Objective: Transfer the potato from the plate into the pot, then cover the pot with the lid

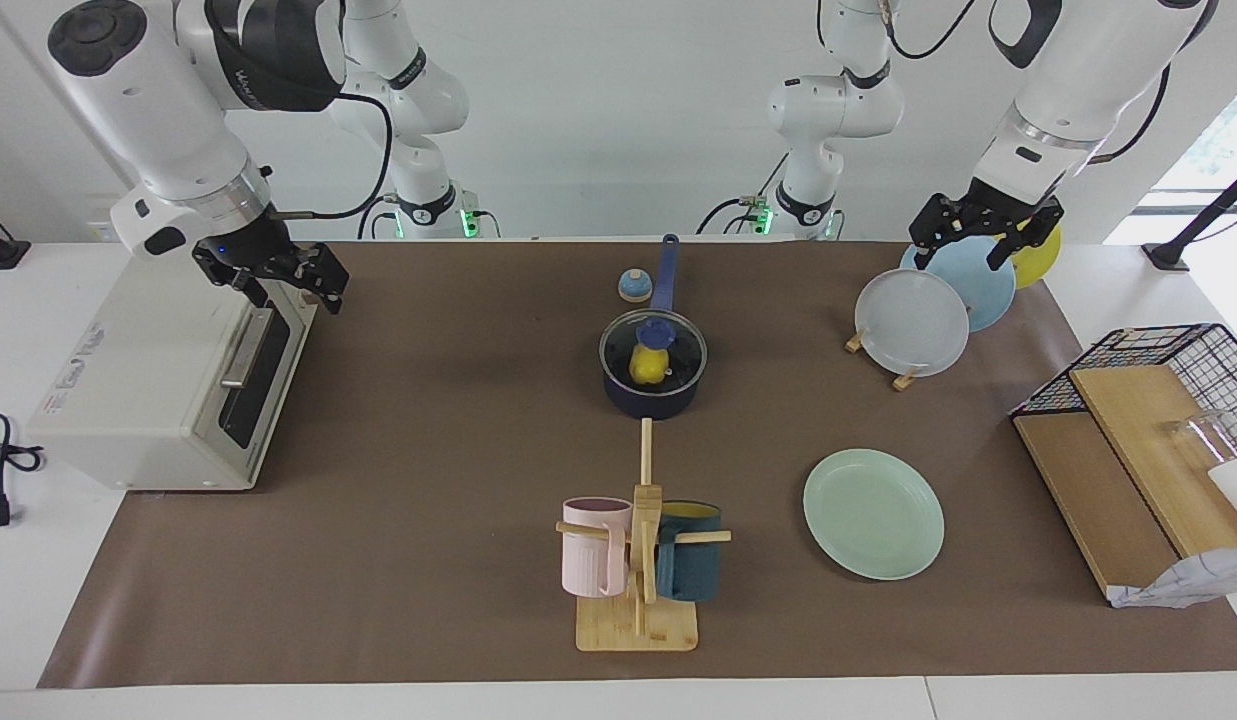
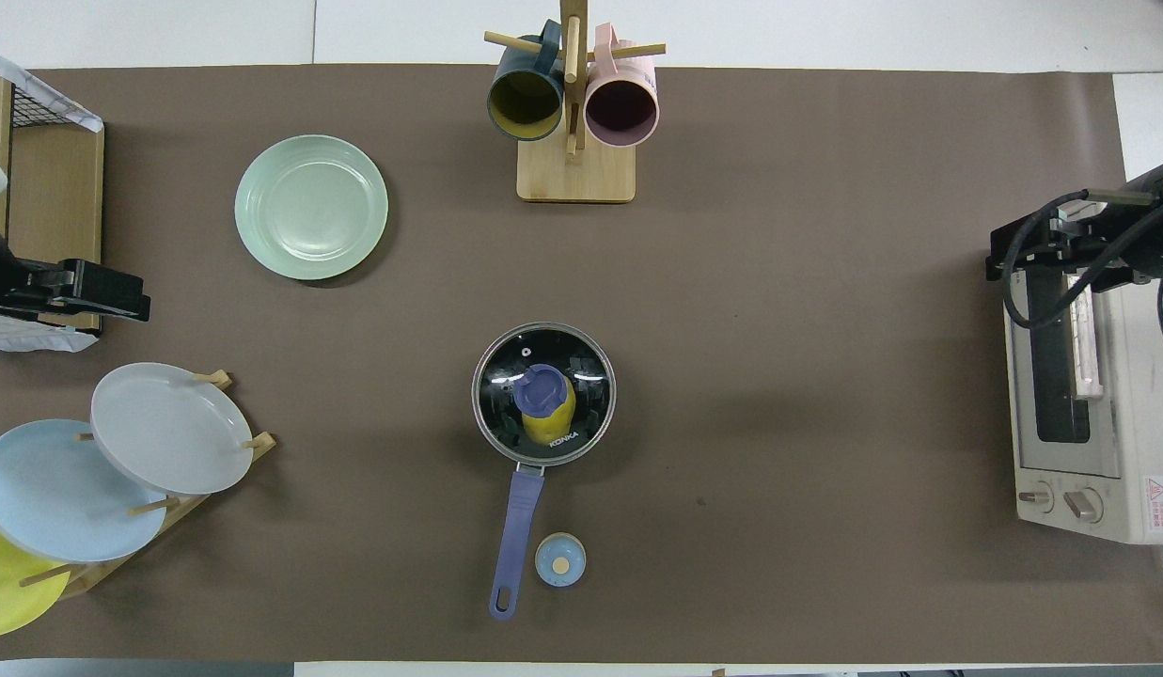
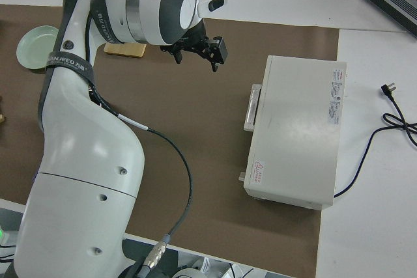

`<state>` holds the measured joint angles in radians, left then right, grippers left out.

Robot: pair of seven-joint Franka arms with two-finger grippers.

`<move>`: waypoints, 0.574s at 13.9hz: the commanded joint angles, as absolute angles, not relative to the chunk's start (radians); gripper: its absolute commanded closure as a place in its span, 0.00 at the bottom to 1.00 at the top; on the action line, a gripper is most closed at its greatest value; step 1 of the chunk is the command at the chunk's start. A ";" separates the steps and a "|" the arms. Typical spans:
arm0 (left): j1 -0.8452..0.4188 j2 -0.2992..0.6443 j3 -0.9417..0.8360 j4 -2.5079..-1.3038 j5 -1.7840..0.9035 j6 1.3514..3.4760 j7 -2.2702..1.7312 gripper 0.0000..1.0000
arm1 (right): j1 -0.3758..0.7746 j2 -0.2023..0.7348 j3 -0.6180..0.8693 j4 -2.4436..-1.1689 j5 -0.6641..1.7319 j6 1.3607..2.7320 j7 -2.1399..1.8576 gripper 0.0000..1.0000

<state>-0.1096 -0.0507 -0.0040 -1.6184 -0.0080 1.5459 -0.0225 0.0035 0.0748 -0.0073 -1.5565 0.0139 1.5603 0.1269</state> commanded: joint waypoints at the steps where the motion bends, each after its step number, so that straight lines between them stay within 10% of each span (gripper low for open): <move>1: -0.109 -0.069 -0.002 -1.641 0.006 1.554 -0.011 0.00 | 0.034 0.034 -0.008 -1.589 0.006 1.560 0.112 0.00; 8: -0.109 -0.069 -0.002 -1.641 0.006 1.554 -0.011 0.00 | 0.041 -0.069 -0.018 -1.745 0.003 1.603 0.094 0.00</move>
